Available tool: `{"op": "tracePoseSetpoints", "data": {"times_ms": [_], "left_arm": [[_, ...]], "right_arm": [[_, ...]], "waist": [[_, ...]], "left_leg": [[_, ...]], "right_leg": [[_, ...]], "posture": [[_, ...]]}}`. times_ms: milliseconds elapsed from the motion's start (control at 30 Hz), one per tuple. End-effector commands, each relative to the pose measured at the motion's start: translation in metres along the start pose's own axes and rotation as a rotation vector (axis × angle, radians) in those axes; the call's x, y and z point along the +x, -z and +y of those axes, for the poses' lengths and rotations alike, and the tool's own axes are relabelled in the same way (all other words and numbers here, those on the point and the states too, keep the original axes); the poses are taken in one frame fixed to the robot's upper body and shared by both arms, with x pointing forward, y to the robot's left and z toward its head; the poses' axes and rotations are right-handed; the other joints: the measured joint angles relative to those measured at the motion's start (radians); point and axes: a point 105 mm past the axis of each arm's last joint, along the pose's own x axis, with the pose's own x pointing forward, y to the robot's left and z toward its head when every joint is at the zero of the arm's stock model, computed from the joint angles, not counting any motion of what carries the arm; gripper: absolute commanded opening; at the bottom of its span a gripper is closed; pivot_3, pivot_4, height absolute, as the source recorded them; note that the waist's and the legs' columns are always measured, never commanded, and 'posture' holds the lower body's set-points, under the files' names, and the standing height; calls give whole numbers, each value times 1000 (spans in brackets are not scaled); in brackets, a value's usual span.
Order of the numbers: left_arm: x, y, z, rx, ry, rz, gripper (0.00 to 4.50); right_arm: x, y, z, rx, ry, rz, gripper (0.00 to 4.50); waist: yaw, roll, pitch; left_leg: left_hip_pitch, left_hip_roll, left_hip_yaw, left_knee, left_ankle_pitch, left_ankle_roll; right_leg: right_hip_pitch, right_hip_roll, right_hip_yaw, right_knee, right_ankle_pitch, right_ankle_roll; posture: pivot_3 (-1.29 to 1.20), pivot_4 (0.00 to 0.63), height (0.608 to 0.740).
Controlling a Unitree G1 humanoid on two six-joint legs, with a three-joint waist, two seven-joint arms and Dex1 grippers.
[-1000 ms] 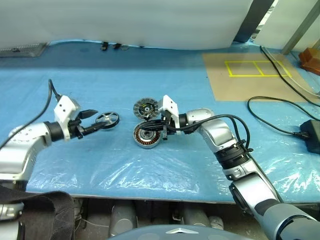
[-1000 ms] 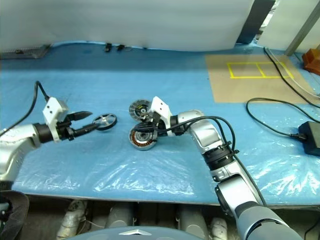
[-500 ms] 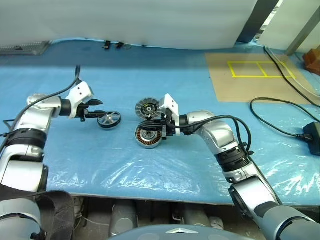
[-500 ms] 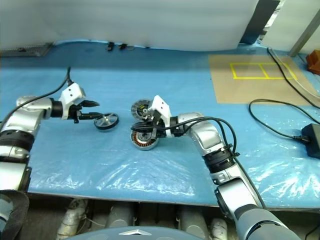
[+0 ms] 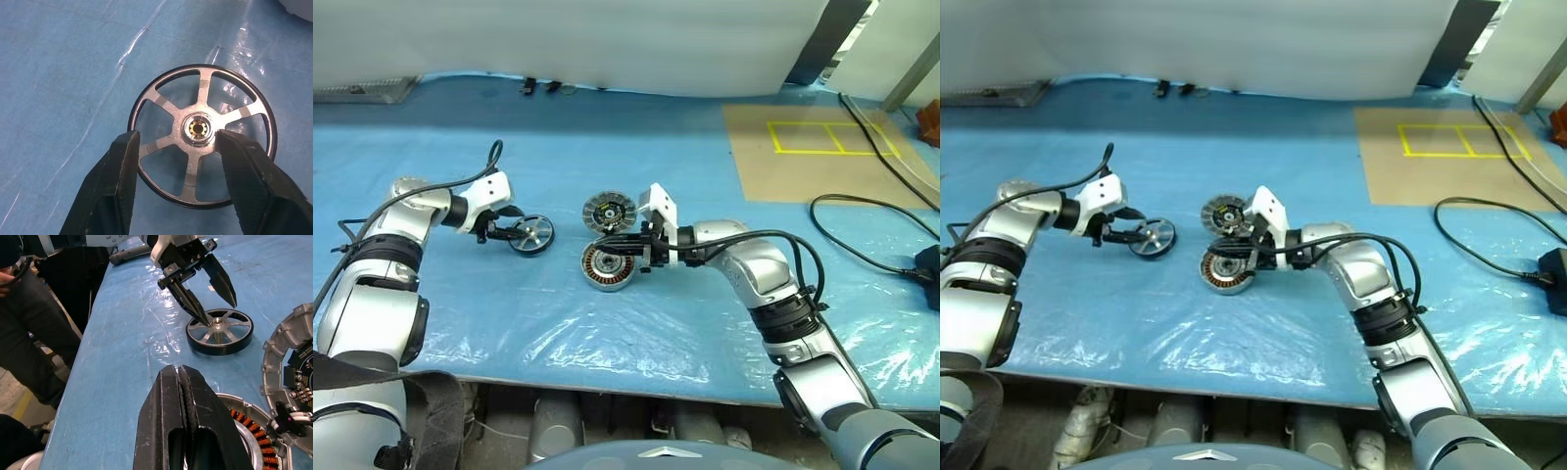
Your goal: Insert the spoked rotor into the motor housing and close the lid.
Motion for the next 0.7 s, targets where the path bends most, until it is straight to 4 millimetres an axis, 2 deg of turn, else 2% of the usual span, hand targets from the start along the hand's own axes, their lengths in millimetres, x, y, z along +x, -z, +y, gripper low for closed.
{"op": "tracePoseSetpoints", "data": {"times_ms": [33, 700], "left_arm": [[2, -7, 0, 39, 12, -8, 2609], [3, 0, -8, 151, 95, 107, 2609]], "right_arm": [[-2, -10, 4, -27, -8, -35, 0], [-2, -8, -2, -35, 31, -31, 0]], "waist": [[2, 0, 0], [15, 0, 0]], "left_leg": [[0, 0, 0, 0, 0, 0], [1, 0, 0, -1, 0, 0]], "right_leg": [[0, 0, 0, 0, 0, 0], [0, 0, 0, 0, 0, 0]], "posture": [[0, 150, 740], [0, 150, 740]]}}
